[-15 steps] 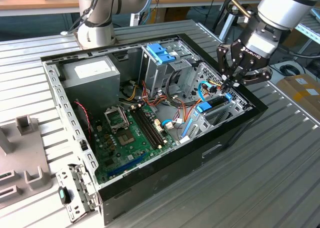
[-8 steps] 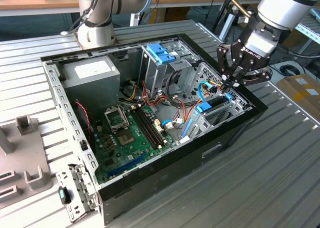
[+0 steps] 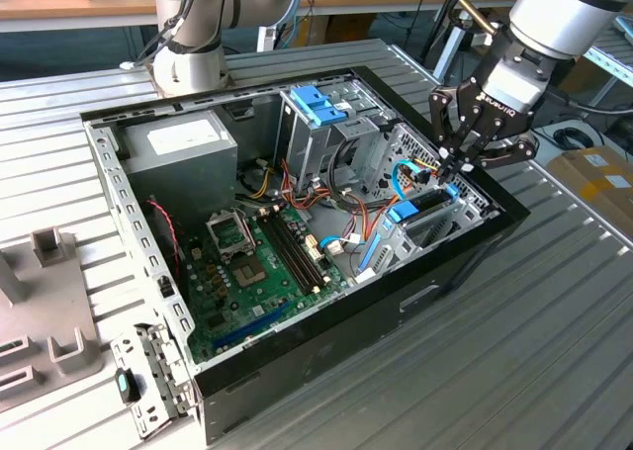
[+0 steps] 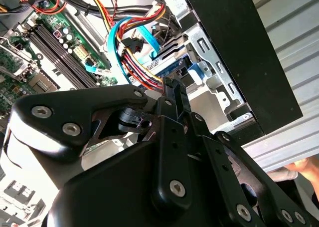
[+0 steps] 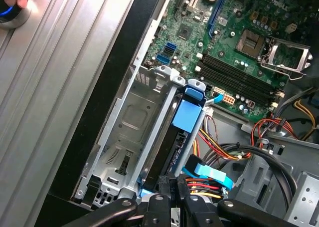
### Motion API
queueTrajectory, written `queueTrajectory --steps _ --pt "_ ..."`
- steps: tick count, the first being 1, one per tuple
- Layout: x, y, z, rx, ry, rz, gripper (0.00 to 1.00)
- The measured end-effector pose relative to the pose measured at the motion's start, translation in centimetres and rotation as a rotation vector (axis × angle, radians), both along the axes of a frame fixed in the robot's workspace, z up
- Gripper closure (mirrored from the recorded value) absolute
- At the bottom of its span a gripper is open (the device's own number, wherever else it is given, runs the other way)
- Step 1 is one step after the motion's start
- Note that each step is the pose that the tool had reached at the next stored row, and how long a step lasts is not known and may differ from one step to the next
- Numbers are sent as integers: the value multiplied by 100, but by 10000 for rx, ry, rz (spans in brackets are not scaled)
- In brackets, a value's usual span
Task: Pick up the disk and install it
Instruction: 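Insert the first disk wire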
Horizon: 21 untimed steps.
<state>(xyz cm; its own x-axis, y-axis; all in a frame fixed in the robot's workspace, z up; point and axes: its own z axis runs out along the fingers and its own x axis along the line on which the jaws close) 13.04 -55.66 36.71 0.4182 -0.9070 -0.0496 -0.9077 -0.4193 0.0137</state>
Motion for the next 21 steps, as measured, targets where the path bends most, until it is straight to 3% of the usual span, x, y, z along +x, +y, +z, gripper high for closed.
queueTrajectory --steps 21 --pt "0 0 -1 -30 0 -462 83"
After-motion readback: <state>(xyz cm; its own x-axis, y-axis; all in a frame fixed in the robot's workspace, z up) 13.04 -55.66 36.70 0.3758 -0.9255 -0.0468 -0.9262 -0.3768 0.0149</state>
